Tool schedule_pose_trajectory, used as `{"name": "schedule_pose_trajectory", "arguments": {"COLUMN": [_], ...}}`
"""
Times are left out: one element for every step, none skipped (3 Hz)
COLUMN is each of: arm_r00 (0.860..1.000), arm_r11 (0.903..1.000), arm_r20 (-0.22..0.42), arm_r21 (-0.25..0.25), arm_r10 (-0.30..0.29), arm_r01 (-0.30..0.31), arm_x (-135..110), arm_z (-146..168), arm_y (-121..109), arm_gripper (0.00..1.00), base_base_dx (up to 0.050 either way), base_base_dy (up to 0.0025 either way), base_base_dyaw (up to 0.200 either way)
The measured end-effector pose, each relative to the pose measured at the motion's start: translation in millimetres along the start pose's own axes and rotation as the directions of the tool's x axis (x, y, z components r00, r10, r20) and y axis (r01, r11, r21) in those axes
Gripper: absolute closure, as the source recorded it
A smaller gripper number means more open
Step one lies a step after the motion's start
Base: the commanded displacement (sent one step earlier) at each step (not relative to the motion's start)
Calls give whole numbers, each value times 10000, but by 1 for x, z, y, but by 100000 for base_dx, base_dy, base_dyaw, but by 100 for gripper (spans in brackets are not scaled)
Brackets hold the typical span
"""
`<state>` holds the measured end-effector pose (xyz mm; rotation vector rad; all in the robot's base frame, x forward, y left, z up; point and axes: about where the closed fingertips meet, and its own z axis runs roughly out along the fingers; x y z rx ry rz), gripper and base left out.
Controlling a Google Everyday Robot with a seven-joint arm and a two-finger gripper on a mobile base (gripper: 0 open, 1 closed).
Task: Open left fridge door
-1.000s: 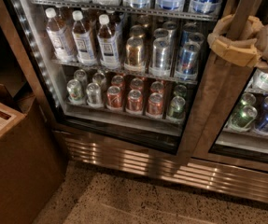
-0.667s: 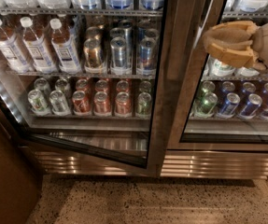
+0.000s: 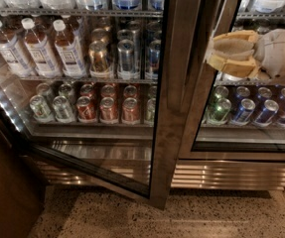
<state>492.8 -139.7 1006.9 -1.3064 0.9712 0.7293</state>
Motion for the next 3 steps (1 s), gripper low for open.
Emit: {"name": "schedule_pose_trajectory", "arguments": {"arm_r00": [10000, 10000, 10000], "arm_r11": [10000, 10000, 10000], "arm_r20": [2, 3, 3], "arm_r21": [-21, -22, -22], "arm_r10": [30, 30, 30], "arm_r01": [-30, -30, -30], "arm_x": [1, 1, 1], "arm_z": [1, 1, 1], "arm_y": [1, 1, 1], "arm_gripper": [0, 0, 0], "base_base_dx": [-5005, -4999, 0], "base_base_dy": [11, -3, 0], "base_base_dyaw": [-77, 17, 0]}}
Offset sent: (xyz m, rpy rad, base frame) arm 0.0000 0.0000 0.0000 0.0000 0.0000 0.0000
